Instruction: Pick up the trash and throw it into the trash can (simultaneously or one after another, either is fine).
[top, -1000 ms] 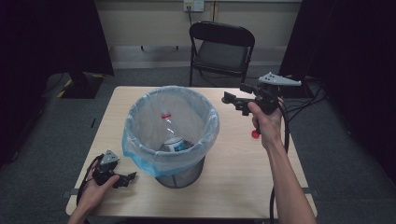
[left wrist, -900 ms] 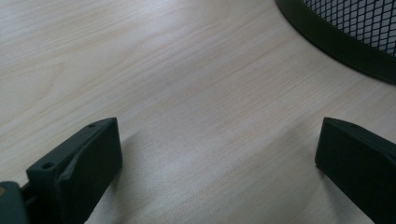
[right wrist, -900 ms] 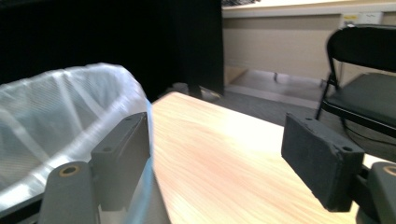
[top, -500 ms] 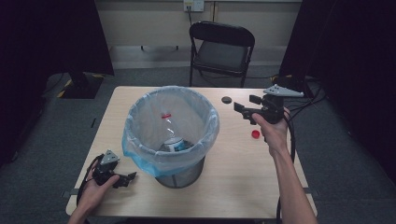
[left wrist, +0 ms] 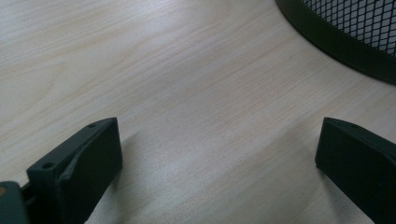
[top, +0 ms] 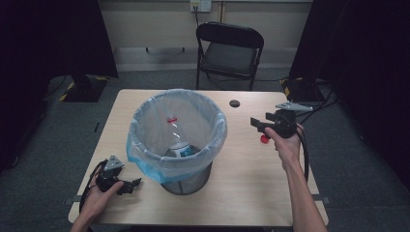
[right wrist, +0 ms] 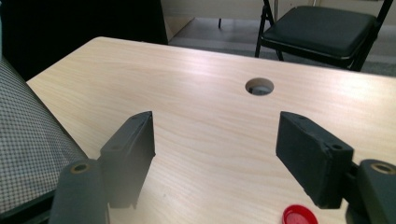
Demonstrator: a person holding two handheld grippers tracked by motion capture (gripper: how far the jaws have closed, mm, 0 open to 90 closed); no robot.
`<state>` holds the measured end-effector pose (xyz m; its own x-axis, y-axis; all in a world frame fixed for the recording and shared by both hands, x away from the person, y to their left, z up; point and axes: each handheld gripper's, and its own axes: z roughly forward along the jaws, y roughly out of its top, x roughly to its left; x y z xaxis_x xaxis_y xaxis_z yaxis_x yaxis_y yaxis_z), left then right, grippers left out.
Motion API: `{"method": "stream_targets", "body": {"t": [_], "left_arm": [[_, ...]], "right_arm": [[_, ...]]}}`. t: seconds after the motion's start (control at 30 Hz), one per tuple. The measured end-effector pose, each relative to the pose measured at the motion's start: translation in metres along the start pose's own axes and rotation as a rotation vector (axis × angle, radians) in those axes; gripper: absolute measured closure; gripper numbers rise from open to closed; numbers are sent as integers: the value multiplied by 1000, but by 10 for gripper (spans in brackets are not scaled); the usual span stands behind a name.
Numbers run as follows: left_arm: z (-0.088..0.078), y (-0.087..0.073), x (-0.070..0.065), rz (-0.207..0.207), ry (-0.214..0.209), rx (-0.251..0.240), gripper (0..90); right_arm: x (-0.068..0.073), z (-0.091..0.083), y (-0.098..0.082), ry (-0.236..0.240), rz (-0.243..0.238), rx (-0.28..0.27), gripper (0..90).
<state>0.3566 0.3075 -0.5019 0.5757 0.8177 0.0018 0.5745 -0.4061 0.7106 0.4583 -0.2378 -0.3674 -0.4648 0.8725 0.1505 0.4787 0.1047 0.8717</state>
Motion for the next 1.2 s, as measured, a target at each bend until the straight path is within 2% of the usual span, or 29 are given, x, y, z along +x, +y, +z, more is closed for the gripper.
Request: {"method": "stream_targets", "body": {"t": [0.1,0.23,0.27,0.3,0.37,0.53,0.63,0.7,0.87,0.97,1.2], "left_arm": [[0,0,0,1,1,0,1],[0,0,0,1,0,0,1],[0,0,0,0,0,0,1],[0,0,0,0,0,0,1],[0,0,0,1,0,0,1],[0,0,0,1,0,0,1],[0,0,0,0,0,0,1],[0,0,0,1,0,0,1],[0,0,0,1,1,0,1],[0,0,0,1,0,0,1],[0,0,0,1,0,0,1]], "right_arm": [[-3,2,-7,-14,6,15,279],[-12,5,-20,-43,15,64,308],[-12,5,-20,-43,15,64,308],[-17,6,-25,-44,38,66,311],[-19,7,-27,-53,36,71,319],[-32,19,-45,-104,35,134,324],[-38,29,-55,-115,20,175,311],[-42,34,-59,-131,29,195,320],[-53,45,-66,-162,54,213,351],[-59,49,-69,-142,77,213,374],[-69,60,-77,-173,75,251,408]]}}
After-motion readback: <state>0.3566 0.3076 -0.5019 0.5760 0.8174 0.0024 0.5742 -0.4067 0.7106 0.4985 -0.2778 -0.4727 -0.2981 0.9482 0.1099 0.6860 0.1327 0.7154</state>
